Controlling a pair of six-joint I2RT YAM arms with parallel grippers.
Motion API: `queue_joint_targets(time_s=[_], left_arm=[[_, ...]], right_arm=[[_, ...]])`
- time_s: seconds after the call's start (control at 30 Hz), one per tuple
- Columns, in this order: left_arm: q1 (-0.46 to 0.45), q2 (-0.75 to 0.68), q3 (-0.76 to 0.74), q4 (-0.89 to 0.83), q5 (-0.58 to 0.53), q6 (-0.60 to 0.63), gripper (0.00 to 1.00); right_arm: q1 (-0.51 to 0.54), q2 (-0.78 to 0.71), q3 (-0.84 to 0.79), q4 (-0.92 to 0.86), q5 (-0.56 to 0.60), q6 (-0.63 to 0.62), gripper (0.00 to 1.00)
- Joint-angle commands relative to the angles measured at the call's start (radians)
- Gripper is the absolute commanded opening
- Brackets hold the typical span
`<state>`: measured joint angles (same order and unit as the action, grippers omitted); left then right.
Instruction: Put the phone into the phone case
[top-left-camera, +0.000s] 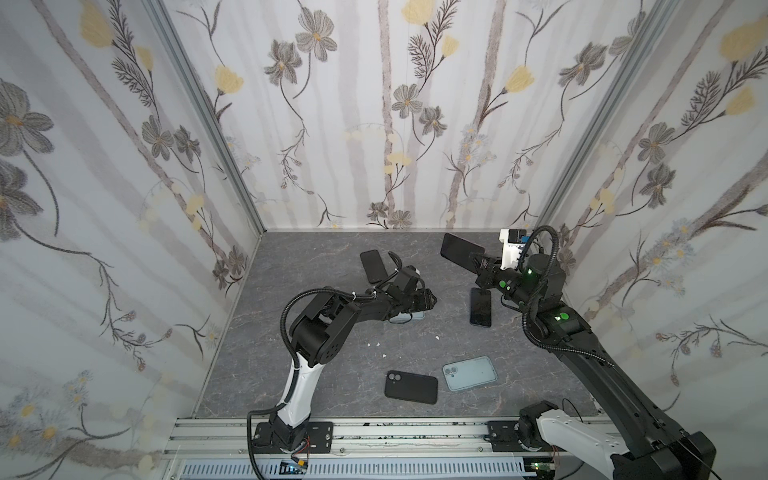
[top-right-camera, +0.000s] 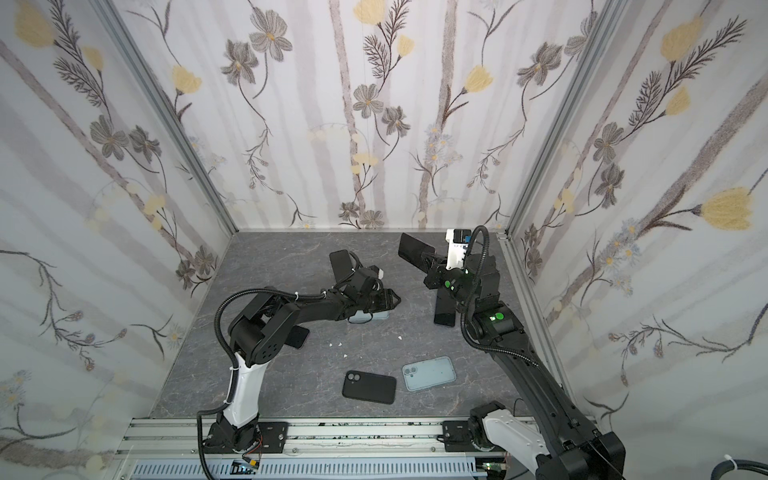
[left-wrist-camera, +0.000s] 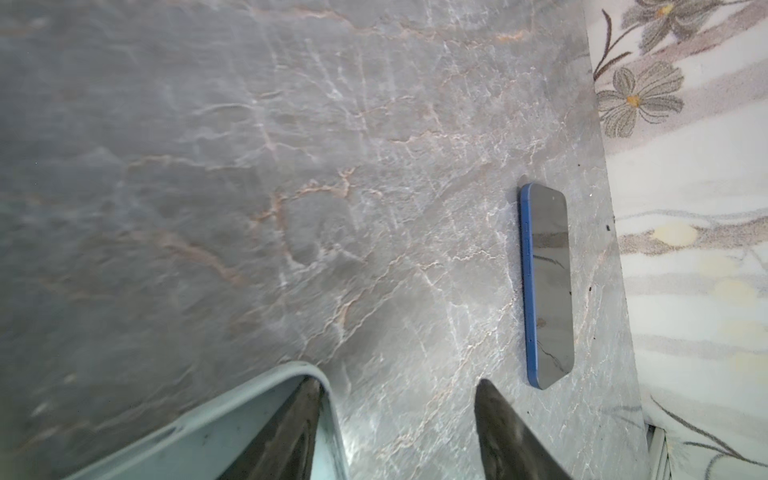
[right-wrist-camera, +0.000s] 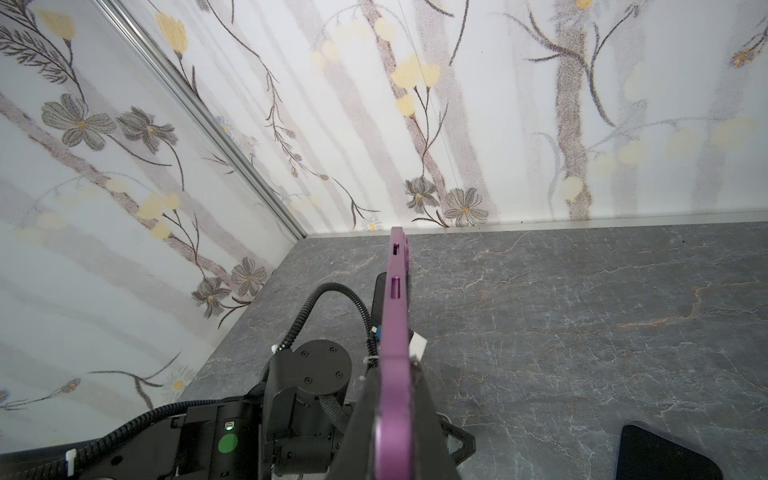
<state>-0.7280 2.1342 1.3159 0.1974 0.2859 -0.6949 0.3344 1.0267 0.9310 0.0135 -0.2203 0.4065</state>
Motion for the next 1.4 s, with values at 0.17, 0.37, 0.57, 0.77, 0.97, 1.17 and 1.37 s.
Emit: queue_joint_targets(time_s=[0.17,0.37,0.57,0.77,0.97,1.17,1.37], left_arm=[[-0.005,0.013,0.074,-0.085,0.022,0.049,0.63],[-0.004,-0.049,0.087,-0.096,0.018,0.064,0.63],[0.009,-0.155,0.073,-0.137,-0.007,0.099,0.64],[0.027,-0.262,0.065,-0.205,-0.011,0.148,0.64],[0.092,-0.425,-0.014,-0.237,-0.039,0.198,0.64],[0.223,-0.616,-0.205,-0.194,-0.078,0.287,0.66],[0.345,-0.727,-0.343,-0.048,-0.053,0.232,0.66]], right_arm=[[-0.004,-0.009,0.032,0.036,-0.019,-0.009,0.00],[-0.004,-0.008,0.055,0.029,-0.019,0.011,0.00],[-0.003,-0.012,0.091,0.000,-0.015,0.019,0.00],[-0.003,-0.013,0.109,-0.010,-0.017,0.032,0.00],[-0.004,-0.005,0.140,-0.048,-0.020,0.038,0.00],[-0.003,0.073,0.176,-0.133,-0.048,0.040,0.00],[-0.003,0.213,0.209,-0.194,-0.180,0.052,0.00]])
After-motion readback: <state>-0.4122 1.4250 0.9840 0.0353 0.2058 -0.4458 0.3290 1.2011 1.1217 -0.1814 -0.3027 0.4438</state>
